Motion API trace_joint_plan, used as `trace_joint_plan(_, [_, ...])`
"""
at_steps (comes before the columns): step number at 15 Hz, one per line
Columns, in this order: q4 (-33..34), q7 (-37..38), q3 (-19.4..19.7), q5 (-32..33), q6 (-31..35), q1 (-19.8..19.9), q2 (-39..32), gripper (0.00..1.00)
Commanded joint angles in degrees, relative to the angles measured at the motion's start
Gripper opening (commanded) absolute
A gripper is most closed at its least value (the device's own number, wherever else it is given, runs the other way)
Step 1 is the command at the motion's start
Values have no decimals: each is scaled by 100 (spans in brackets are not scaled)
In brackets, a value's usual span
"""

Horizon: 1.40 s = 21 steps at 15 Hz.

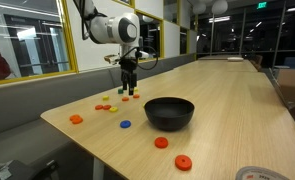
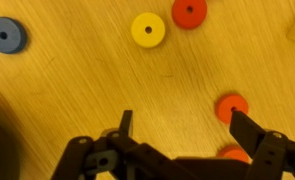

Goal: Pick up some of the objects on the table and put them in the bowl

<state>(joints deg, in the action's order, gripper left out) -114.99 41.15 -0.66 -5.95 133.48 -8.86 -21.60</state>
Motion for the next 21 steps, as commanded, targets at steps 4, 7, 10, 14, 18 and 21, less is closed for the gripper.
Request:
trace_joint_plan(4, [841, 351, 164, 505, 47, -242, -623, 100])
trace_joint_plan(7, [1064, 252, 107, 408, 90, -266, -798, 100])
trace_joint_plan(10, [1267, 191, 57, 358, 139, -318, -982, 100])
trace_joint_plan(14, [1515, 119, 18, 330, 134, -377, -1270, 100])
trace_joint_plan(18, [1677, 48, -14, 290, 144, -402, -1482, 100])
trace_joint_plan(21, [1712, 41, -34, 265, 109, -421, -1523, 100])
